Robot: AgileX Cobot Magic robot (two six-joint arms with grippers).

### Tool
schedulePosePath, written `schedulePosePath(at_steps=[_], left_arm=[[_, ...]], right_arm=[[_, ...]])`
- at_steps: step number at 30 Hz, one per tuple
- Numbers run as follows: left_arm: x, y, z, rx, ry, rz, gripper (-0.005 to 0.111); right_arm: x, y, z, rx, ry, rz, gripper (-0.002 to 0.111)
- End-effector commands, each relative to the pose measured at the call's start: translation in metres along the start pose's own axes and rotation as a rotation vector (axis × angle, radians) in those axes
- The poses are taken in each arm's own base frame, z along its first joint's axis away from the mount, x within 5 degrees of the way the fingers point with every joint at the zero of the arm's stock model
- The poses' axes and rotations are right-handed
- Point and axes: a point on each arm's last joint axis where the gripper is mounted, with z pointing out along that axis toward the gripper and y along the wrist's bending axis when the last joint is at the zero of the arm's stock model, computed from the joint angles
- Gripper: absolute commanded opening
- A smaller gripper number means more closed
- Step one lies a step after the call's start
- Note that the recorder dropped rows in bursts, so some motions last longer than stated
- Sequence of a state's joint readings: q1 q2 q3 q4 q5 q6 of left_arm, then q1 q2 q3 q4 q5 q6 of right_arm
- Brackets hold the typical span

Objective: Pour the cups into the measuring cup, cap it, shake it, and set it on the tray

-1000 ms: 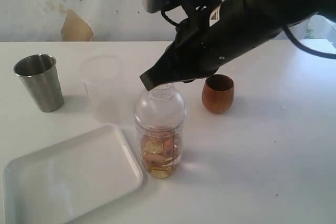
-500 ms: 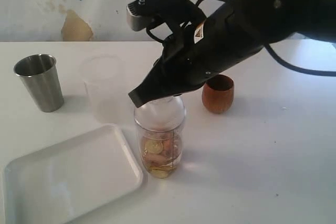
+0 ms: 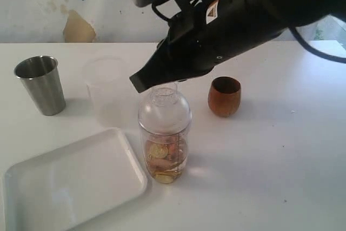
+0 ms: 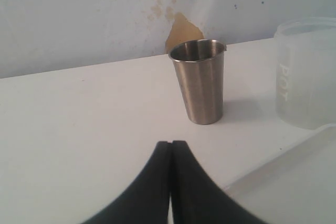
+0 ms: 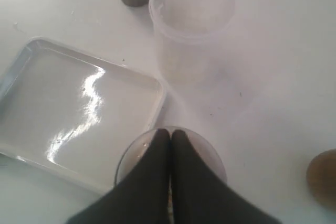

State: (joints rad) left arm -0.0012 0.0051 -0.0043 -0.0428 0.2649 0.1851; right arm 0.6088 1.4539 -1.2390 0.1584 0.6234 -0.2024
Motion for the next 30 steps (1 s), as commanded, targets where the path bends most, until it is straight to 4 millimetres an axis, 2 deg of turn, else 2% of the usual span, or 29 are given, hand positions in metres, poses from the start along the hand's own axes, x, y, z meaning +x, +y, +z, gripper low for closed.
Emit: schedulePosePath(at_steps=[1, 7, 11, 17, 23, 25, 26, 28, 30], left_arm=[[0.0, 0.0, 0.0, 0.0, -0.01, -0.002, 0.0], [0.0, 0.0, 0.0, 0.0, -0.01, -0.002, 0.0], [0.0, 0.0, 0.0, 0.0, -0.01, -0.002, 0.0], [0.0, 0.0, 0.0, 0.0, -0.01, -0.002, 0.0], [0.0, 0.0, 0.0, 0.0, -0.01, -0.002, 0.0], [0.0, 0.0, 0.0, 0.0, -0.01, -0.002, 0.0], [0.0, 0.0, 0.0, 0.0, -0.01, -0.002, 0.0], [0.0, 0.0, 0.0, 0.0, -0.01, -0.002, 0.0], [0.0, 0.0, 0.0, 0.0, -0.01, -0.002, 0.0]], right_arm=[[-0.001, 0.002, -0.006, -0.006, -0.022, 0.001, 0.0], [0.027, 0.003, 0.02, -0.013, 0.085, 0.008, 0.0], [0.028, 0.002, 0.024, -0.009, 0.08, 0.006, 0.0], [0.014, 0.002, 0.005, 0.006, -0.036, 0.003, 0.0], [0.0, 0.004, -0.032, 0.03, -0.183, -0.054, 0.003], [0.0, 0.005, -0.04, 0.03, -0.189, -0.071, 0.014], [0.0, 0.005, -0.044, 0.029, -0.191, -0.072, 0.025], [0.0, 0.005, -0.049, 0.03, -0.205, -0.073, 0.052], [-0.001, 0.005, -0.052, 0.031, -0.215, -0.073, 0.086]])
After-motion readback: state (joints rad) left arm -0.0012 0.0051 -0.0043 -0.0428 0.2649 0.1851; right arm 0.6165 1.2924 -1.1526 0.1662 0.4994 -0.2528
